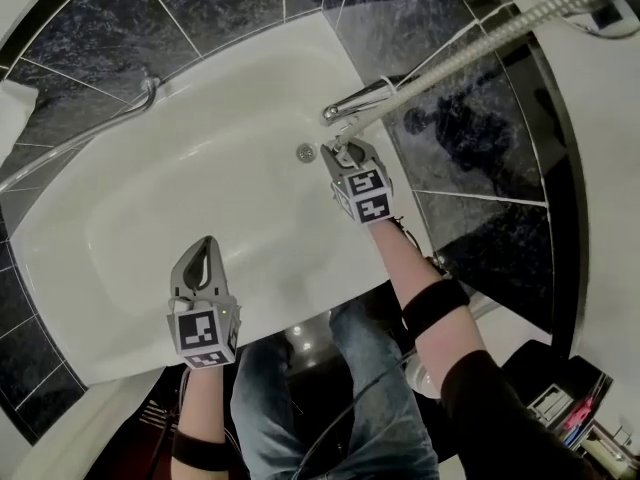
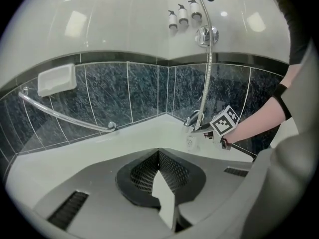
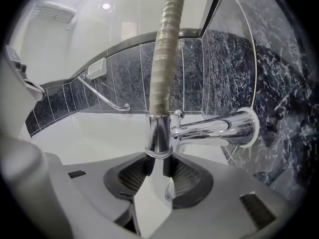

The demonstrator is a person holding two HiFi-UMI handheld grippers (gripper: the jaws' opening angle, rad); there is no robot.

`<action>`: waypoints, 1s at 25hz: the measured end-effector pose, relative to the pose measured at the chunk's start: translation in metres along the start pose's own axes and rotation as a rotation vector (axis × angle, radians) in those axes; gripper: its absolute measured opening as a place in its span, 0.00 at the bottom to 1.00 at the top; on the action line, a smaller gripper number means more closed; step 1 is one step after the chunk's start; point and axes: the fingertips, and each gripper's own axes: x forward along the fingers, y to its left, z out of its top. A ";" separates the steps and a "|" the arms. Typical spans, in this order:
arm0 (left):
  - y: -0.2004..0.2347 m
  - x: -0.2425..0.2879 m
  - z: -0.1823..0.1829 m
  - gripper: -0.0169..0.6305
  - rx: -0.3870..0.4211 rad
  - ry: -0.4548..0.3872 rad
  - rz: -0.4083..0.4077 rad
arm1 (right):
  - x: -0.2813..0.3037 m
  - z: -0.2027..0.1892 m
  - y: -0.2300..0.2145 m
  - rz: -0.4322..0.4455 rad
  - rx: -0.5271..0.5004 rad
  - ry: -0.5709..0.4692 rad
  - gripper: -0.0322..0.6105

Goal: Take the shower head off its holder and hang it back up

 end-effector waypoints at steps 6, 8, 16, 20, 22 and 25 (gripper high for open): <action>0.019 -0.035 -0.004 0.03 -0.013 0.009 0.040 | -0.019 0.004 0.055 0.079 0.093 0.009 0.28; 0.029 -0.051 -0.007 0.03 -0.027 0.014 0.067 | -0.029 0.010 0.078 0.106 0.145 0.008 0.27; 0.063 -0.138 -0.001 0.03 -0.074 0.000 0.150 | -0.087 0.057 0.183 0.248 0.342 -0.007 0.27; 0.079 -0.190 0.010 0.08 -0.092 -0.003 0.175 | -0.124 0.103 0.240 0.313 0.481 -0.035 0.27; 0.087 -0.216 0.017 0.12 -0.103 -0.004 0.190 | -0.144 0.131 0.268 0.350 0.522 -0.047 0.27; 0.093 -0.256 0.035 0.19 -0.101 -0.014 0.211 | -0.178 0.181 0.304 0.415 0.549 -0.069 0.28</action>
